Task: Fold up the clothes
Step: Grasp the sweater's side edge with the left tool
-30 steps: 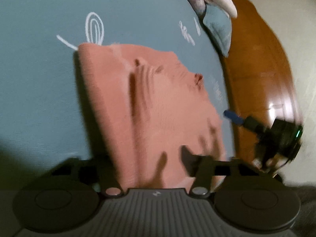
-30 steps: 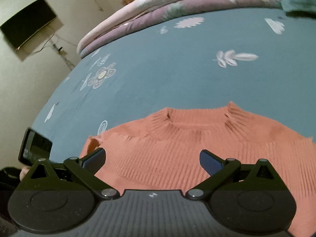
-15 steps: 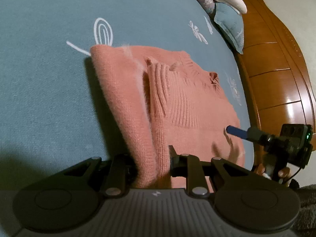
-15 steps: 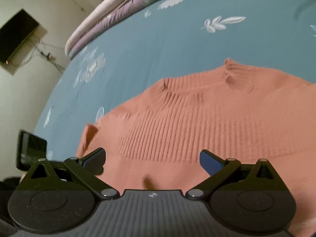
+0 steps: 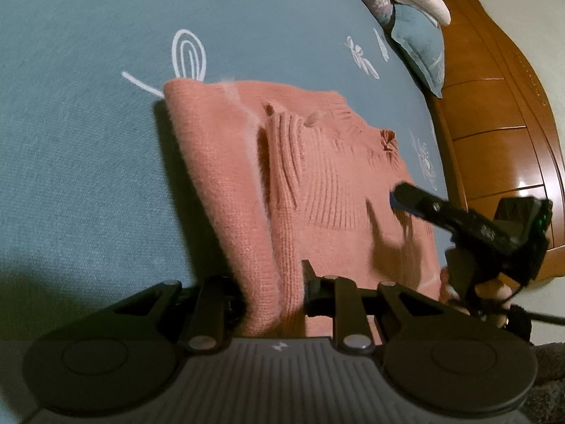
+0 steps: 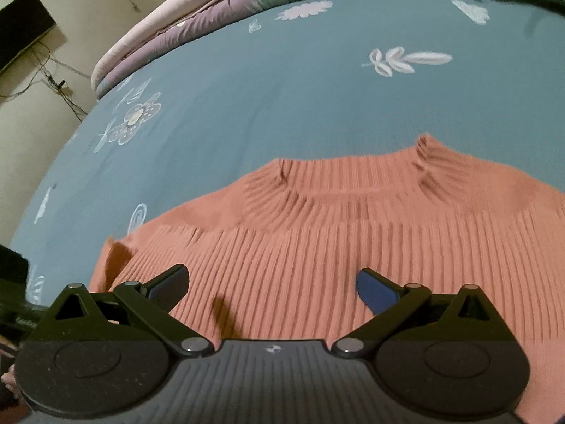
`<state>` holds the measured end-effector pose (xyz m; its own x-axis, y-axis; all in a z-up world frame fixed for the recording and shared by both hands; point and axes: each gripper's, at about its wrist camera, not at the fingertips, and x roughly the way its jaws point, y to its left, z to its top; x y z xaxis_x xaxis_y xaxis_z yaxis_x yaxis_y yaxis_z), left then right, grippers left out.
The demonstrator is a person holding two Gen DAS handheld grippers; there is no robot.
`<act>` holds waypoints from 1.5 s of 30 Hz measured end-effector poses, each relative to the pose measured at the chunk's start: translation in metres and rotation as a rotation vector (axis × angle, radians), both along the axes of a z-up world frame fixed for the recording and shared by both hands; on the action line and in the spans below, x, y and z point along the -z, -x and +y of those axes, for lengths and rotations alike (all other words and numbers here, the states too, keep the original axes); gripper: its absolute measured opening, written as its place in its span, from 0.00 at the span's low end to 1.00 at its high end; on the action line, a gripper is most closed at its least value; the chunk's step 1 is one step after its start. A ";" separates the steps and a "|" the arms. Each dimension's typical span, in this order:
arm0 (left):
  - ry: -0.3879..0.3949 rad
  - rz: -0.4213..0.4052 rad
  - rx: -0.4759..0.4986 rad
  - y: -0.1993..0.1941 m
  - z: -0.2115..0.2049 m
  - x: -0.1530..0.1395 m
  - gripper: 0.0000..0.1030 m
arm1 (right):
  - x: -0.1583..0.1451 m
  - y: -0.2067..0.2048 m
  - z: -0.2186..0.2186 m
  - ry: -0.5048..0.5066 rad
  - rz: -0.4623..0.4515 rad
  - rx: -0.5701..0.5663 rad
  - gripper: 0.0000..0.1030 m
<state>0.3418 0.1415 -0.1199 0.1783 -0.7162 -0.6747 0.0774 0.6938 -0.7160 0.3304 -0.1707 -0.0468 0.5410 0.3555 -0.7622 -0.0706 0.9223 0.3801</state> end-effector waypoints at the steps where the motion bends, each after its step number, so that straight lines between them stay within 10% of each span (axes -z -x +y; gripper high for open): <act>1: 0.002 0.005 -0.002 0.000 0.000 0.000 0.21 | 0.001 -0.004 0.001 0.009 -0.001 0.004 1.00; 24: -0.110 0.017 -0.033 0.001 -0.015 -0.017 0.18 | -0.017 0.002 -0.012 -0.023 -0.032 0.045 1.00; 35: -0.191 -0.016 -0.062 0.011 -0.028 -0.046 0.16 | -0.020 0.044 -0.023 -0.083 0.013 -0.237 1.00; 45: -0.230 -0.062 -0.072 0.022 -0.050 -0.086 0.16 | -0.016 0.042 -0.033 -0.120 0.015 -0.244 1.00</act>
